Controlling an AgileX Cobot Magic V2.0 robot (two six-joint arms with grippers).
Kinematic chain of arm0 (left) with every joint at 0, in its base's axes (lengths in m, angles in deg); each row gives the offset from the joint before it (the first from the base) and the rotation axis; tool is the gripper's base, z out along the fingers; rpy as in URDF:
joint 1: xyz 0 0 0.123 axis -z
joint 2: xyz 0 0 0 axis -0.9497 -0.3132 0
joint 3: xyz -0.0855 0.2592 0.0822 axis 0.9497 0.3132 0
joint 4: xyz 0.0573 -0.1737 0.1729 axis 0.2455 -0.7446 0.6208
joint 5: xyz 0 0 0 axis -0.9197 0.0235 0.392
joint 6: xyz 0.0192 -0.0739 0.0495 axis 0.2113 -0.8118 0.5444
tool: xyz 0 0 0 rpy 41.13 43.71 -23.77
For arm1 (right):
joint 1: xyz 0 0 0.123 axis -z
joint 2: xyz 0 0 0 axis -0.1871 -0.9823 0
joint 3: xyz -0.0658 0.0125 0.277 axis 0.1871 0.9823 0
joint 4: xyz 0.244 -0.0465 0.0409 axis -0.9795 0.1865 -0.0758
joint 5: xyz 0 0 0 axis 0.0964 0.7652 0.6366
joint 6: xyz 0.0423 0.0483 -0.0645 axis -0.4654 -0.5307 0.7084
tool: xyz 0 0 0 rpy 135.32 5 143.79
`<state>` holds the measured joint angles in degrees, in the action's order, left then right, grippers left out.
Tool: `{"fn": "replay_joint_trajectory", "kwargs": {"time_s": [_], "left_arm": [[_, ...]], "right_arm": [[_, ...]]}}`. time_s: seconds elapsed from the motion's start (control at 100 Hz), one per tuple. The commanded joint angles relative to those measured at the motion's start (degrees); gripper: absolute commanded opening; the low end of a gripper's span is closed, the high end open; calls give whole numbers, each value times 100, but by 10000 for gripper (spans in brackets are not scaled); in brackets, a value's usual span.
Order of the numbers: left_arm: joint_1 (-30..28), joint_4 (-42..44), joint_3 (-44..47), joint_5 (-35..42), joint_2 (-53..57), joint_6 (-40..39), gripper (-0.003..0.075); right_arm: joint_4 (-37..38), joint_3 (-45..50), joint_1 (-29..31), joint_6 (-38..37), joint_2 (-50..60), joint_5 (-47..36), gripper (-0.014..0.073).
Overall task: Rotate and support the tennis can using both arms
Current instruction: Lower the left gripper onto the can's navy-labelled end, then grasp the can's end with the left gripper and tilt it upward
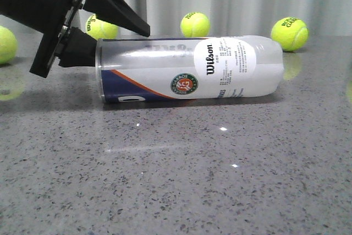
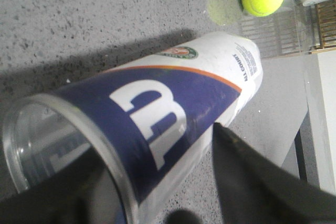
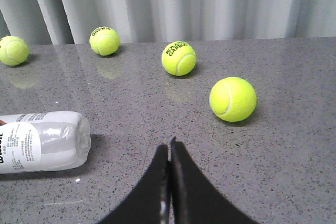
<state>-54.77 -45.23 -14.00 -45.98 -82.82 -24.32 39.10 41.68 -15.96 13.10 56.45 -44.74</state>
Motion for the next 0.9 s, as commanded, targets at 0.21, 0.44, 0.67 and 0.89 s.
{"fn": "replay_joint_trajectory", "kwargs": {"time_s": [0.21, 0.44, 0.67, 0.89], "left_arm": [[48, -464, -186, -150, 179, 102, 29], [48, -738, -186, -387, 179, 302, -20], [48, -1238, -208, -625, 419, 760, -21], [48, -143, -929, -534, 1124, 372, -21]], "right_arm": [[57, -125, 26, 21, -53, -494, -65], [57, -125, 26, 21, -53, -494, -65], [57, -125, 26, 21, -53, -494, -65], [57, -125, 26, 21, -53, -494, -65]]}}
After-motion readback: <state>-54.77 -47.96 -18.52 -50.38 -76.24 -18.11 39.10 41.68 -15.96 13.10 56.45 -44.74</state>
